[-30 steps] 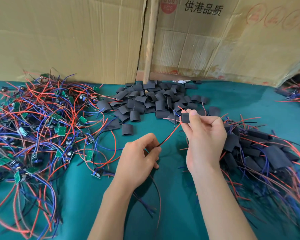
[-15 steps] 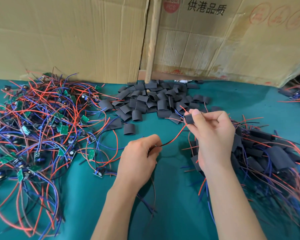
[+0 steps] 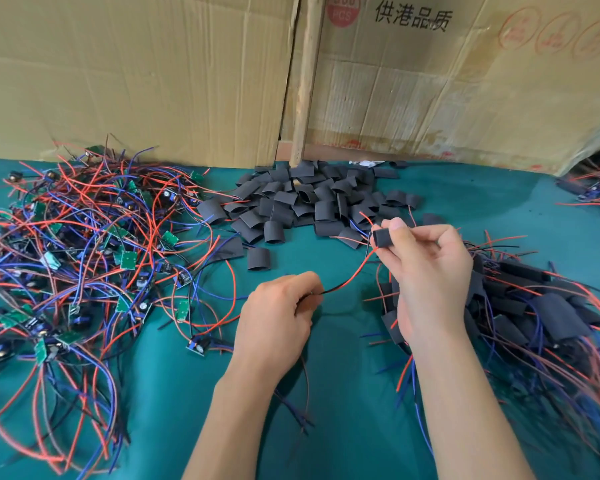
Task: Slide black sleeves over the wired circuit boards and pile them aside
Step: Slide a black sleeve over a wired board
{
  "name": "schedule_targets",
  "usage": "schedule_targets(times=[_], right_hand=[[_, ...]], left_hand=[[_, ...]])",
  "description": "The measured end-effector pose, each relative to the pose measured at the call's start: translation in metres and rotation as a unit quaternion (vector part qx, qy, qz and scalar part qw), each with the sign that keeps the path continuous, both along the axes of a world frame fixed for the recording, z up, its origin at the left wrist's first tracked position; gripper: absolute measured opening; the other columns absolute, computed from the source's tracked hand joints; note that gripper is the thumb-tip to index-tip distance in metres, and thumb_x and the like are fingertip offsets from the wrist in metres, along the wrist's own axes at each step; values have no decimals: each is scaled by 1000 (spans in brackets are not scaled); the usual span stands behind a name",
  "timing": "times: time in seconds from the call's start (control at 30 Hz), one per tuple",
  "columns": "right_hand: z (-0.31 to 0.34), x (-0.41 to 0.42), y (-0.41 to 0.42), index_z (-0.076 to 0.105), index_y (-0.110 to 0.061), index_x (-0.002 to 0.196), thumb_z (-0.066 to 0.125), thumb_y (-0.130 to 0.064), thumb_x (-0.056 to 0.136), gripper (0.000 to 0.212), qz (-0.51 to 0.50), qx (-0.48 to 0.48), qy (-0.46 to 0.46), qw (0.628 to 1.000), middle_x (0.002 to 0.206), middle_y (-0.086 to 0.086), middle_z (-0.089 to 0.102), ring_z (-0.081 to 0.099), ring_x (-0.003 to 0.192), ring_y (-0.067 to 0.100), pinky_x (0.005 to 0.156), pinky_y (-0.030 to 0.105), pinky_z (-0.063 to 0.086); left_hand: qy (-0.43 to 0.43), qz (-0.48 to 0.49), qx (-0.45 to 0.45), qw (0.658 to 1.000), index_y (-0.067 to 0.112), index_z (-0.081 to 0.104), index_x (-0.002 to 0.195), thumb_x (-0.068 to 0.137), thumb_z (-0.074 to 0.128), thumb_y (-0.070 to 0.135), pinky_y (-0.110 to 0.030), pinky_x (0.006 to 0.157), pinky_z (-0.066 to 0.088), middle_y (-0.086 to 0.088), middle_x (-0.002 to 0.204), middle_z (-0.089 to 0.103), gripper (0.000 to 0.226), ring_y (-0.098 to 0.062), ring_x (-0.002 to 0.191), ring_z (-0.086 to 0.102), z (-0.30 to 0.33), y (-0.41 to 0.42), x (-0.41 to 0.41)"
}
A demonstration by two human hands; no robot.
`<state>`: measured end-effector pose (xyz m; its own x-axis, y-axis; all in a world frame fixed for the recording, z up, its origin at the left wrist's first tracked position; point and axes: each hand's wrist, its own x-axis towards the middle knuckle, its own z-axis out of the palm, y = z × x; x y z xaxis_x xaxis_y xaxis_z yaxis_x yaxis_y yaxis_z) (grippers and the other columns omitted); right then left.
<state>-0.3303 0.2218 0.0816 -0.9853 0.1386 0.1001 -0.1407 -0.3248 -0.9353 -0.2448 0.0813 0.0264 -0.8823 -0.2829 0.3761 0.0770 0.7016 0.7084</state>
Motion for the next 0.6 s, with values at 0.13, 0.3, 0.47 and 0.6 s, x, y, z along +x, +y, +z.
schedule_targets(times=[0.13,0.3,0.47,0.6], right_hand=[[0,-1,2,54,-10,84,73,-8,94,21,-1,1,-4,1000,94,21,73,76,94,26,80,35,61],[-1,-2,5,55,-11,85,74,-8,93,21,9,24,14,1000,92,21,72,76,90,22,77,31,60],[-3,-3,7,59,-14,90,75,-8,92,18,37,62,36,997,90,12,77,77,92,23,74,31,60],[-5,-1,4,56,-14,101,75,-6,90,23,96,93,35,990,91,11,78,77,92,29,76,36,62]], left_hand=[[0,3,-3,1000,20,62,83,86,69,6,-45,68,52,3,72,63,16,-30,72,64,1,0,0],[2,10,-9,1000,19,63,82,85,69,5,-44,68,52,3,70,62,15,-30,72,63,2,0,1],[5,16,-5,1000,20,65,81,85,70,4,-44,68,52,6,68,60,17,-29,71,63,1,0,0],[18,33,43,998,22,64,81,85,72,11,-42,67,54,7,64,63,15,-25,67,63,1,0,-1]])
